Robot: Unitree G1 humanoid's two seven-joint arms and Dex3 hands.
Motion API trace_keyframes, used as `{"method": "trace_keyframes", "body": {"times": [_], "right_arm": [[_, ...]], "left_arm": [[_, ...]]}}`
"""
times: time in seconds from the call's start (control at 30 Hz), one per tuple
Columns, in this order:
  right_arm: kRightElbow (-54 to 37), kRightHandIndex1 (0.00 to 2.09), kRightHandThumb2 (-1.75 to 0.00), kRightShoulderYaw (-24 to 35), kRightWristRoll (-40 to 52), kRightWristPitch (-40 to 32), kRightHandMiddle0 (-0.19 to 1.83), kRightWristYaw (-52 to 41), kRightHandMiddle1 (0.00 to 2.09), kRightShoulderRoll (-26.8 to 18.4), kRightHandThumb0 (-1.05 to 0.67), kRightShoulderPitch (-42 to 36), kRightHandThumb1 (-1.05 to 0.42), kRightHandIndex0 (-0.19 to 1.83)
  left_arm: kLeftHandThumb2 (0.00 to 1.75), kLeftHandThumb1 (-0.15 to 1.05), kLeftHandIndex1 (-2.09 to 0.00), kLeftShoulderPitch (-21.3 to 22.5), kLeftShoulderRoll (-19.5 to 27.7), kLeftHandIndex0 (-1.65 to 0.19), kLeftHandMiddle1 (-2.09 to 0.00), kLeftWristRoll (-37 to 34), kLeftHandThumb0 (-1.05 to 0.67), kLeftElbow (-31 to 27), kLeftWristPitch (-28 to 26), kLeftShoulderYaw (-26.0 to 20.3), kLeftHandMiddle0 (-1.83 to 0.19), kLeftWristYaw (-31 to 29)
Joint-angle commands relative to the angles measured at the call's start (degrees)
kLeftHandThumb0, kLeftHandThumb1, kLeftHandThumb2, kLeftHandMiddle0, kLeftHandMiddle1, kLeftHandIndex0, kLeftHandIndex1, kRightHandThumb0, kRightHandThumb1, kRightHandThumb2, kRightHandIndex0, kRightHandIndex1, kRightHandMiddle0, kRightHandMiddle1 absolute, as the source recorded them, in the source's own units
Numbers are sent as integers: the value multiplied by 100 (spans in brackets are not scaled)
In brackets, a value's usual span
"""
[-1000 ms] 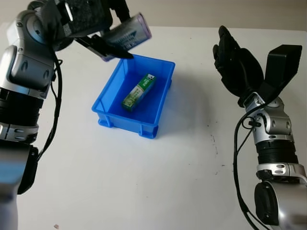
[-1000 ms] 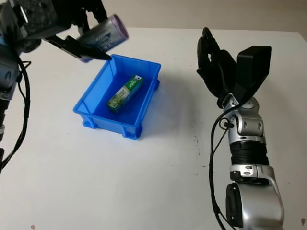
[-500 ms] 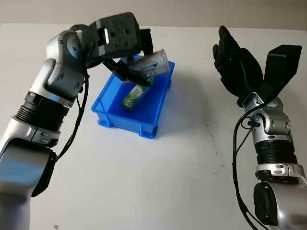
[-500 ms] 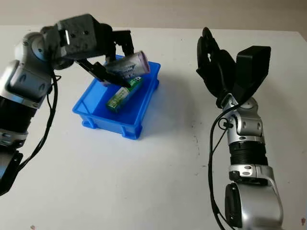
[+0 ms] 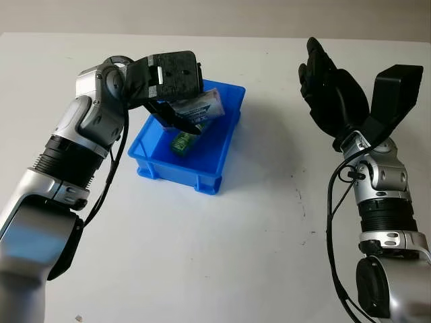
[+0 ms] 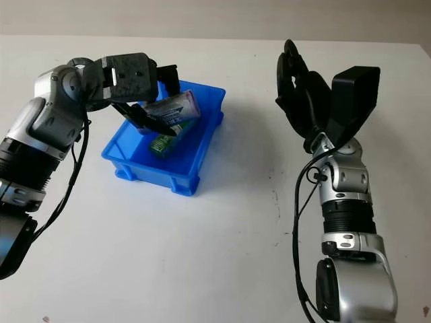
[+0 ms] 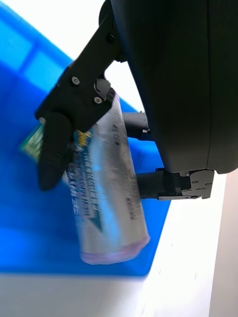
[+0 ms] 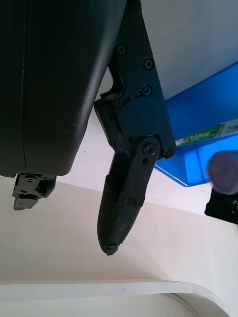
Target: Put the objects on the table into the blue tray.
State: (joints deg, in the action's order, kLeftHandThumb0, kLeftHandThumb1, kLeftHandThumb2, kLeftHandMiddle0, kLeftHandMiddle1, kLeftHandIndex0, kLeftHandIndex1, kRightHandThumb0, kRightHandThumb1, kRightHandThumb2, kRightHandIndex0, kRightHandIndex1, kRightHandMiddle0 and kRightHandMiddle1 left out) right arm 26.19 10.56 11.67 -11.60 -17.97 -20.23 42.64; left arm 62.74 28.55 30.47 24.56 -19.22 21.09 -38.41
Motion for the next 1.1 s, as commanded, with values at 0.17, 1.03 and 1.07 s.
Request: {"method": "trace_keyframes", "body": {"times": [0.17,1.03,1.07], "right_arm": [[-55,0,-74,26,11,73,-19,-72,0,-41,-73,-26,-105,-19],[-544,0,-70,86,203,57,-19,79,0,218,-76,-170,-105,-19],[-631,0,-70,79,202,65,-19,106,0,235,-76,-196,-105,-19]], "left_arm": [[47,105,-21,-69,-18,17,-9,47,-73,-395,-89,-88,0,96],[54,105,0,-791,-621,19,0,-3134,-74,-1481,-504,-3081,19,1762],[56,105,0,-957,-655,19,0,-3306,-75,-1565,-477,-3317,19,1920]]}}
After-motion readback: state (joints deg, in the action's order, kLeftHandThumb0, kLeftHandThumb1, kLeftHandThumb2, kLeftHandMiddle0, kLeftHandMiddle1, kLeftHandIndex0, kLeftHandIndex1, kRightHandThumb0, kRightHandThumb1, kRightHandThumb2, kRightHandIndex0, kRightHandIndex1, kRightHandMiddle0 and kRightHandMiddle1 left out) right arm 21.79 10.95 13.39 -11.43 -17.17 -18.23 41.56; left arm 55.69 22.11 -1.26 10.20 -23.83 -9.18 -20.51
